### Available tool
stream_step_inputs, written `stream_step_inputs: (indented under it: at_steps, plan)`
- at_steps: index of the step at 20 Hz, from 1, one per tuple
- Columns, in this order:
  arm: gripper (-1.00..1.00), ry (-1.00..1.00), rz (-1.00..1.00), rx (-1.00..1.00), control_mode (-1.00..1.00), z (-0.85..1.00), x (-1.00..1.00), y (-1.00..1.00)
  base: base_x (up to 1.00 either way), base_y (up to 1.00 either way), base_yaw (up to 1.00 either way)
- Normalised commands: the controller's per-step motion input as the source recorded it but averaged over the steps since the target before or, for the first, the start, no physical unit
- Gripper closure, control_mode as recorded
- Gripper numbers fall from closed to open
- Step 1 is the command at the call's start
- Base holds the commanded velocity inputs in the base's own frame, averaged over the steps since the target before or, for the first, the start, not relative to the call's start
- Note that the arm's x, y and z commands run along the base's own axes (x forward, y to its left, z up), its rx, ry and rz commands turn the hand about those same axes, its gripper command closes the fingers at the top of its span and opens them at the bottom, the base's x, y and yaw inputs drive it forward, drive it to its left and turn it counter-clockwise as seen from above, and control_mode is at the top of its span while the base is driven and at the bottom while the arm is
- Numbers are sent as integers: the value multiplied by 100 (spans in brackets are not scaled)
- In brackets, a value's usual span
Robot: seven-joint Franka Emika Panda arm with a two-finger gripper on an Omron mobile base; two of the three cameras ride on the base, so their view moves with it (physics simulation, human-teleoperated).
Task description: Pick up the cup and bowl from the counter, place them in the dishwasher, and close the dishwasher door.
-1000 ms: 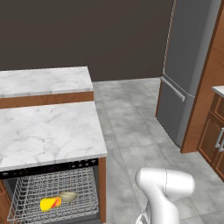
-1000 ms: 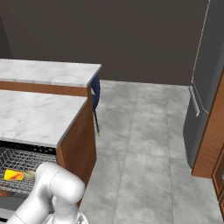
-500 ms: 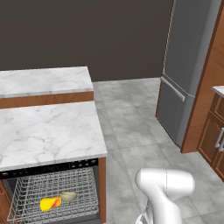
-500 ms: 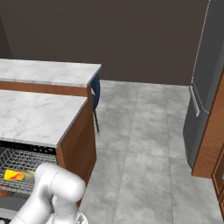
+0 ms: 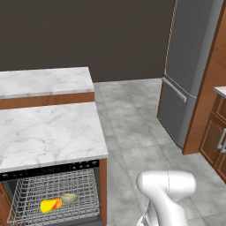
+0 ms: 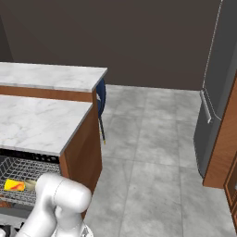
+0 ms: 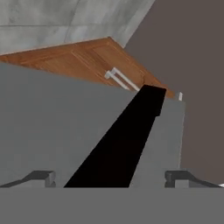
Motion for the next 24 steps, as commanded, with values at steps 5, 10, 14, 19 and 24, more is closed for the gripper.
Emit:
stream_step_inputs:
  at_steps: [5,10,14,19,24]
  plan:
    - [-100,-12,25,52,-100,0,100,-82,0,0,0]
    - [-100,-12,25,52,-100,0,100,-86,0,0,0]
    - [-100,-10,24,54,-100,0,100,-79,0,0,0]
    - [-100,-7,20,55,-100,0,98,-62,0,0,0]
    - [-100,-7,18,53,-100,0,91,-54,0,0,0]
